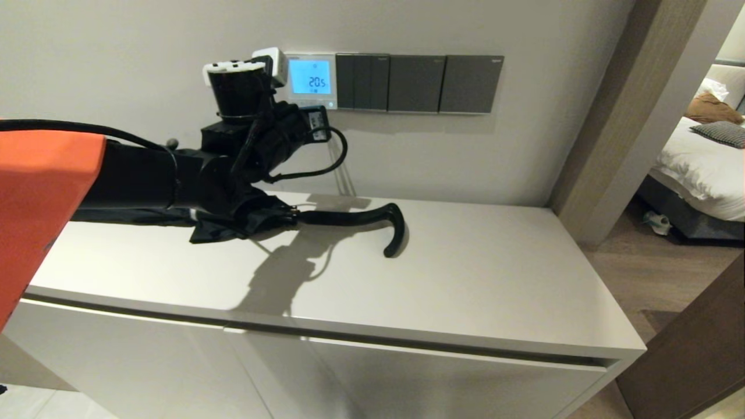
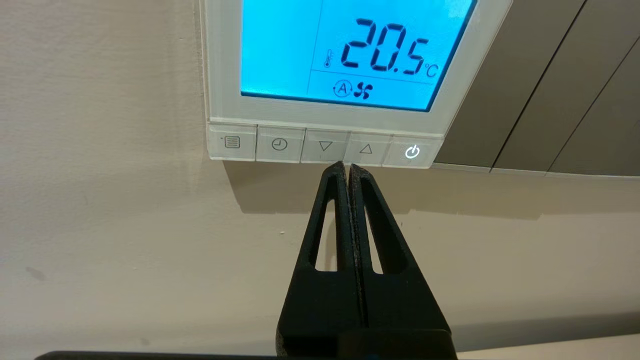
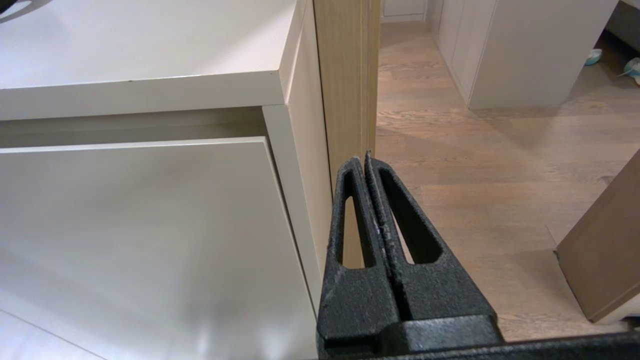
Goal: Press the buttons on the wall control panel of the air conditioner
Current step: Press the temperature increase button
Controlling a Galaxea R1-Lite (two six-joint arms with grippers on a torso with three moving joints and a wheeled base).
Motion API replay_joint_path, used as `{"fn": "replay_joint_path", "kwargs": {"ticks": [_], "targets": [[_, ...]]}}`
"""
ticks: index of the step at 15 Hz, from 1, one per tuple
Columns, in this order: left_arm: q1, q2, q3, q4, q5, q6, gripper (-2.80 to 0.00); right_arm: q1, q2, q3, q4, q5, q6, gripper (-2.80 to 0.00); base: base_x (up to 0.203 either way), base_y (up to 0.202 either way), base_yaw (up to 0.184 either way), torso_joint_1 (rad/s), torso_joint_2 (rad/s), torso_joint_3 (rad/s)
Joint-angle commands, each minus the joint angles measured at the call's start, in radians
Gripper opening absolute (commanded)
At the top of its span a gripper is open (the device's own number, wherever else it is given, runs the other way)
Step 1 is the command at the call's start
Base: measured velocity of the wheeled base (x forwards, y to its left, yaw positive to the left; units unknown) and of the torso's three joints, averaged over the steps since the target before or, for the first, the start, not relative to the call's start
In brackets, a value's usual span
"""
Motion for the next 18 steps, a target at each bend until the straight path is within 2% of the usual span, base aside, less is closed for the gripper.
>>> {"fn": "replay_joint_path", "kwargs": {"ticks": [1,9,18], "targets": [[-0.002,-0.006,0.004,-0.004,0.001,-0.001,-2.80,0.000,0.002,0.002,0.000,0.001,0.000,-2.80,0.000,0.000,0.000,0.000,0.00,0.000],[-0.039,-0.037,0.051,-0.027,0.001,0.001,-2.80,0.000,0.002,0.002,0.000,0.001,0.000,-2.80,0.000,0.000,0.000,0.000,0.00,0.000],[-0.039,-0.015,0.028,-0.020,-0.001,0.002,-2.80,0.000,0.002,0.002,0.000,0.001,0.000,-2.80,0.000,0.000,0.000,0.000,0.00,0.000]]}}
